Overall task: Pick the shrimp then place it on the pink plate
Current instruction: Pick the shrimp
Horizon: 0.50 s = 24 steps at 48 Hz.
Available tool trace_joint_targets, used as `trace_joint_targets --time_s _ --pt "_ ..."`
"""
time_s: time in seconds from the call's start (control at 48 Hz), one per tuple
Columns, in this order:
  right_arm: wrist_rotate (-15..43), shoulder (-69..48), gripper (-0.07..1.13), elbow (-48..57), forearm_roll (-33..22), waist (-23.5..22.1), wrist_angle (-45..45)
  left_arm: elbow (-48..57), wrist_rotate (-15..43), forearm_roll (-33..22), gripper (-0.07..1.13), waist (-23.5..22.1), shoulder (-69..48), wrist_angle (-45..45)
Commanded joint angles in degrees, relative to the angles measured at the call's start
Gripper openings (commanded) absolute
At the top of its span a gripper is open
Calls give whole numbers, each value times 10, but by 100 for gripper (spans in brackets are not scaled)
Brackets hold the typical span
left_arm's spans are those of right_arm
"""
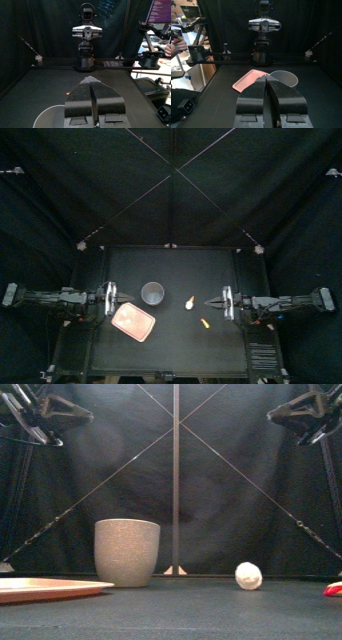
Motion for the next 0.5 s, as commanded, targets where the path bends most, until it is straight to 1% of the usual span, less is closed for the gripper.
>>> trace_joint_targets --time_s 0.021,0.208,0.333,0.417,0.5 --pt "8 6 8 0 3 4 1 -17 2 0 8 6 5 16" --pt "43 6 8 5 18 33 39 -19 1 -1 7 8 5 24" --pt "81 11 8 18 38 54 69 -18 1 -2 7 9 7 24" --pt "108 21 9 33 55 56 76 -17 1 -2 7 9 9 24" --pt "138 34 12 47 84 54 76 -16 1 -1 7 9 10 24"
